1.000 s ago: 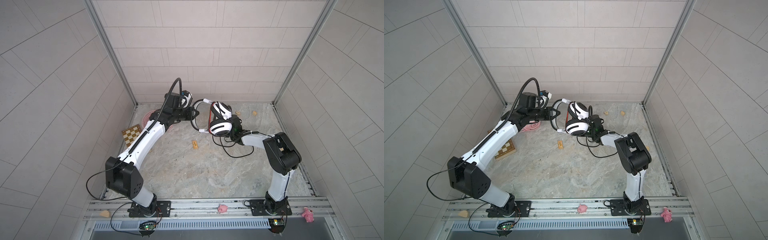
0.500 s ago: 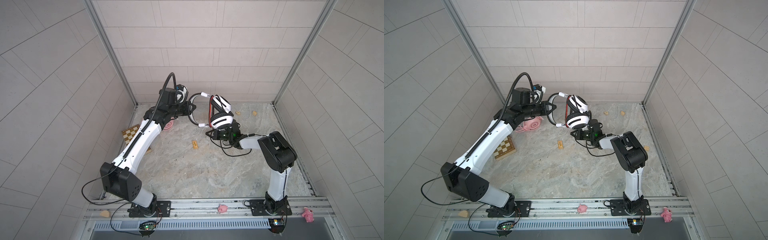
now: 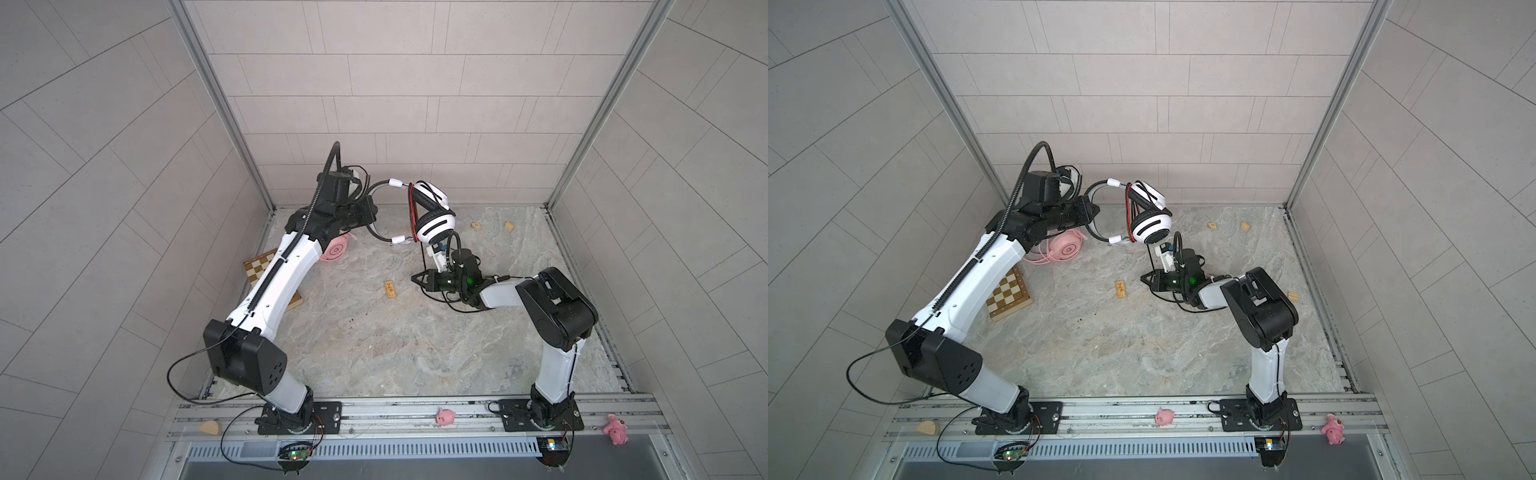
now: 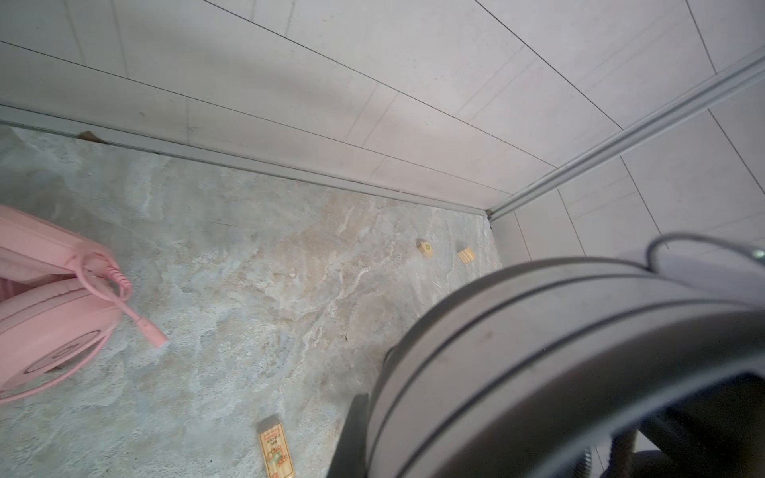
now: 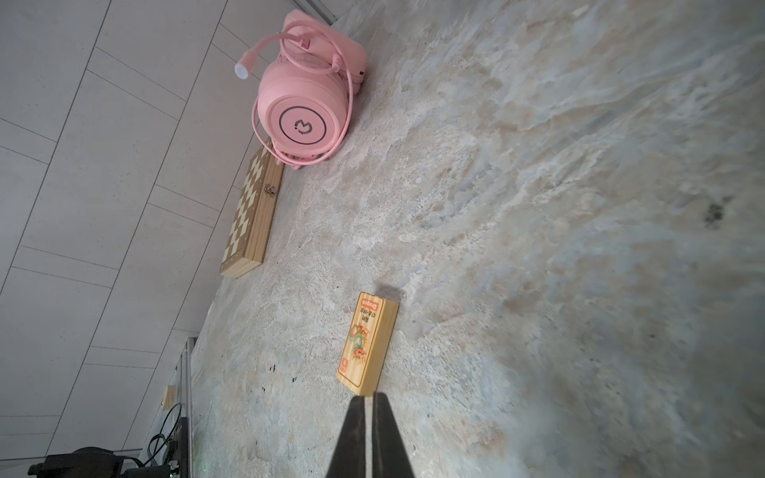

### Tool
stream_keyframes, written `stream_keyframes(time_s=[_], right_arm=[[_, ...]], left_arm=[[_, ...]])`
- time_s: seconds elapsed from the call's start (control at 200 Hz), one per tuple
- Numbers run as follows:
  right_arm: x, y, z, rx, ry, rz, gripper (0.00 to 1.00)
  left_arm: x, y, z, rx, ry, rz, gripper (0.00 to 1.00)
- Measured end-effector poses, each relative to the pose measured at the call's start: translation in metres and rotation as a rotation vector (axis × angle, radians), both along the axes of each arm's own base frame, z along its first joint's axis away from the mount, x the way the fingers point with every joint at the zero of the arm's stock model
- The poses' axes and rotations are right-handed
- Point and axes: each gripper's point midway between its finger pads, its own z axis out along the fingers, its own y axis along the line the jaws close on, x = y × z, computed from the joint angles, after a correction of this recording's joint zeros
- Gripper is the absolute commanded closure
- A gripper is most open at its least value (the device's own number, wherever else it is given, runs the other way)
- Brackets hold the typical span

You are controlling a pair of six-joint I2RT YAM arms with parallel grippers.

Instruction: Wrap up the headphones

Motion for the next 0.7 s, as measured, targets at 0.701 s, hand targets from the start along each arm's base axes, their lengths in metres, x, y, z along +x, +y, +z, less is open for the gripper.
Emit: stream_keyframes(time_s=[0.701], right_arm=[[-0.09,0.009,0.068,-0.242,-0.134,0.099,0.92]], left_arm=[[0.023,0.057,0.002,0.057,-0.031,0.252,1.0]])
